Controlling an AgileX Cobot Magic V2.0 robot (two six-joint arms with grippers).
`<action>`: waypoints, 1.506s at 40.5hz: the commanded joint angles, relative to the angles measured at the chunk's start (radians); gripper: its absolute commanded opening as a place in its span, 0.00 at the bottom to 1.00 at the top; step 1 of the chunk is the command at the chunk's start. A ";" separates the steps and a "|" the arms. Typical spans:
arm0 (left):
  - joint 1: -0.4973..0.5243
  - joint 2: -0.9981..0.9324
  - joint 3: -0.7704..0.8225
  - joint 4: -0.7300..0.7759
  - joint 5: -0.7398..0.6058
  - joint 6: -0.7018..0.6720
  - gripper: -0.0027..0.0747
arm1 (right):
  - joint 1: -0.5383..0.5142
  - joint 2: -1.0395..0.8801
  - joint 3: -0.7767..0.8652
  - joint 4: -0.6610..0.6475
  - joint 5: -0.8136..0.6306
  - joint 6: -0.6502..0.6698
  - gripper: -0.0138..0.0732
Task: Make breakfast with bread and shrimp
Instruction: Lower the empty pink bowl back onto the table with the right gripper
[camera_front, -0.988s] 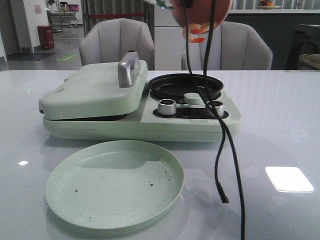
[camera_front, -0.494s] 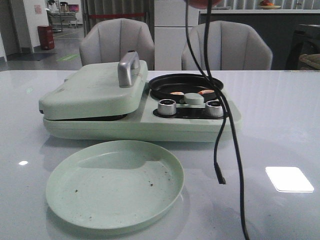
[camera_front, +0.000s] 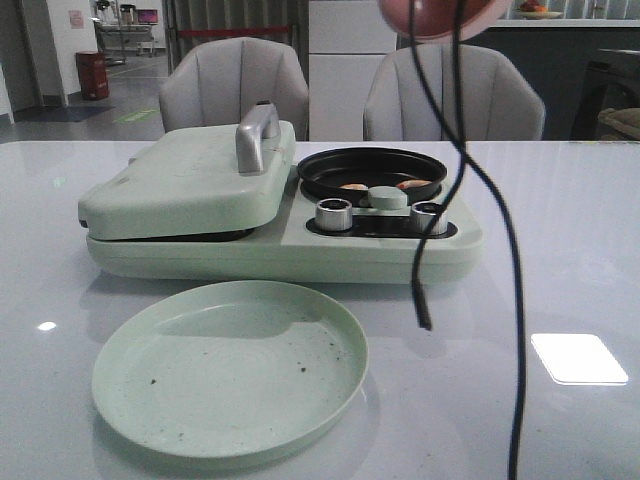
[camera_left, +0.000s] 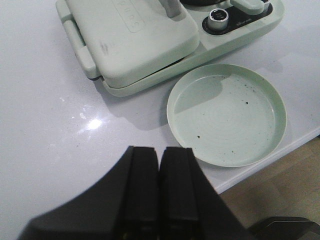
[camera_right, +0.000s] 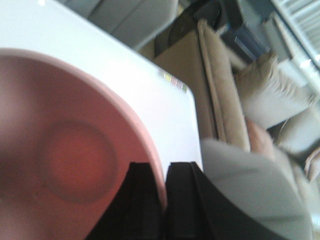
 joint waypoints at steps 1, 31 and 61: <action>-0.007 -0.004 -0.026 -0.004 -0.071 -0.008 0.16 | -0.053 -0.158 0.126 0.027 -0.042 0.001 0.21; -0.007 -0.004 -0.018 -0.011 -0.073 -0.008 0.16 | -0.664 -0.445 0.898 1.139 -0.550 -0.455 0.21; -0.007 -0.004 -0.018 -0.017 -0.070 -0.008 0.16 | -0.676 -0.275 0.912 1.231 -0.590 -0.549 0.54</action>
